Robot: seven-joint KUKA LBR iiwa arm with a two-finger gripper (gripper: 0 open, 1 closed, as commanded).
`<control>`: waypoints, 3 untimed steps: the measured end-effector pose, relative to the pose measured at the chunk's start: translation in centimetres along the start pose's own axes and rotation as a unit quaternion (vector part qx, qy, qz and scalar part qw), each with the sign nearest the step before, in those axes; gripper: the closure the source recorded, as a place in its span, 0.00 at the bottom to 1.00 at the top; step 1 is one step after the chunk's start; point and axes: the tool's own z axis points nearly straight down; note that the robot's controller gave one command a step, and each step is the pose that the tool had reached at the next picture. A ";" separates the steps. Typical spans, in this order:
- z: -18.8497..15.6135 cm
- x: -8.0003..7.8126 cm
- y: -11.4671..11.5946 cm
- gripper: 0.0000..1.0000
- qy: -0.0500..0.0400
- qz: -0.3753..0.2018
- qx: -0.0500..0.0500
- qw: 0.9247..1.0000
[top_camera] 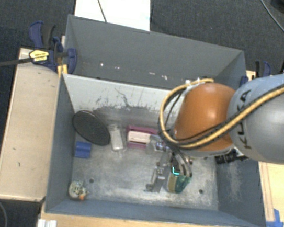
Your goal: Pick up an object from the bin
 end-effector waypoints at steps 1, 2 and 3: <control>0.8 -8.6 -0.7 0.00 -0.006 -0.007 0.000 1.000; -0.9 -5.6 -3.1 0.00 -0.003 0.046 0.000 0.999; -3.8 -1.5 -3.1 0.00 -0.003 -0.134 0.001 0.991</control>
Offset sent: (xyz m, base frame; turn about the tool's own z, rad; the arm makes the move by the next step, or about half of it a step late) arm 0.0828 -0.0055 -0.0094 -0.0149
